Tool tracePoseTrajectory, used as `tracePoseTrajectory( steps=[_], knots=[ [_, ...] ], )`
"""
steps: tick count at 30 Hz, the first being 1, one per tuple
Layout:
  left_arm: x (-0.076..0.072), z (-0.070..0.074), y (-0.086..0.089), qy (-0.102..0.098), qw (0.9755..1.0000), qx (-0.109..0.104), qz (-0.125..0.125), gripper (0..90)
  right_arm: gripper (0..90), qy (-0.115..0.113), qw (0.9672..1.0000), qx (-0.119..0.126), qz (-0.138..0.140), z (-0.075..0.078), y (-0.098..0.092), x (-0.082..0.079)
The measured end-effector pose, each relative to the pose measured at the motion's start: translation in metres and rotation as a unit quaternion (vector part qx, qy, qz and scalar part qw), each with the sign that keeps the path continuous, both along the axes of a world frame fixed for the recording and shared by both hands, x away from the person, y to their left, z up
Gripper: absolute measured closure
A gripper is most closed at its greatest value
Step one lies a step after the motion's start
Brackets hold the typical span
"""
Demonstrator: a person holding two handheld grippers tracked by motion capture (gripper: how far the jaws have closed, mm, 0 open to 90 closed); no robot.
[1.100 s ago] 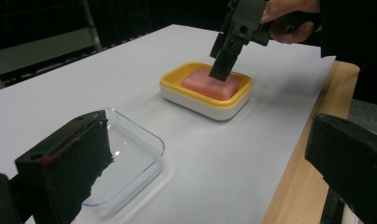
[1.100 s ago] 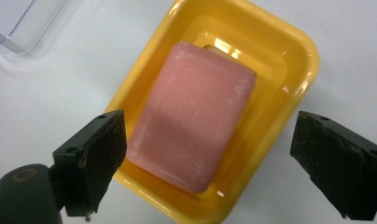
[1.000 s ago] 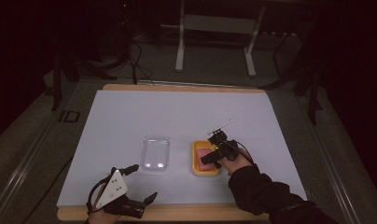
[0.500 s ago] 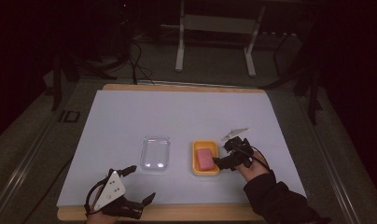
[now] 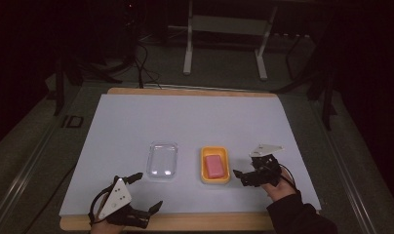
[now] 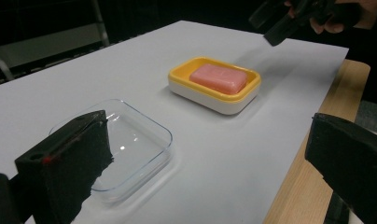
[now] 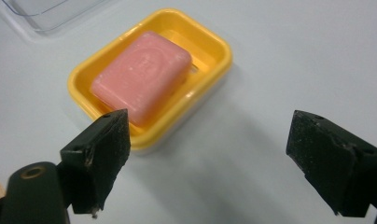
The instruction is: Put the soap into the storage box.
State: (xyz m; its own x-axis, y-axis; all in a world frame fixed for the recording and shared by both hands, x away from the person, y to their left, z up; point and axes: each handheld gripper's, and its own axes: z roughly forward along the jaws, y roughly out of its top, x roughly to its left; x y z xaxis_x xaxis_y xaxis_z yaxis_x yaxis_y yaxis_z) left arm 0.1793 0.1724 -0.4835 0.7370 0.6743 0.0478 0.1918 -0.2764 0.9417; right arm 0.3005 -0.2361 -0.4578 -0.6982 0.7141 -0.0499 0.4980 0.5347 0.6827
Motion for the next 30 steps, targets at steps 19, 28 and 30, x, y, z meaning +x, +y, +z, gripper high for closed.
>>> tracePoseTrajectory(
  steps=[19, 28, 30],
  knots=[
    [0.0, 0.0, 0.0, -0.001, 1.0, 0.0, 0.0, 0.6, 13.6, -0.017, 0.9996, 0.024, 0.003, -0.013, -0.048, -0.021],
    [0.0, 0.0, 0.0, 0.0, 1.0, -0.001, -0.002, 0.6, 13.6, -0.03, 0.9986, 0.045, 0.002, -0.019, -0.063, -0.027],
    [0.001, 0.0, 0.0, 0.0, 1.0, -0.002, -0.003, 0.6, 13.6, -0.028, 0.9983, 0.052, 0.003, -0.02, -0.067, -0.027]
  ],
)
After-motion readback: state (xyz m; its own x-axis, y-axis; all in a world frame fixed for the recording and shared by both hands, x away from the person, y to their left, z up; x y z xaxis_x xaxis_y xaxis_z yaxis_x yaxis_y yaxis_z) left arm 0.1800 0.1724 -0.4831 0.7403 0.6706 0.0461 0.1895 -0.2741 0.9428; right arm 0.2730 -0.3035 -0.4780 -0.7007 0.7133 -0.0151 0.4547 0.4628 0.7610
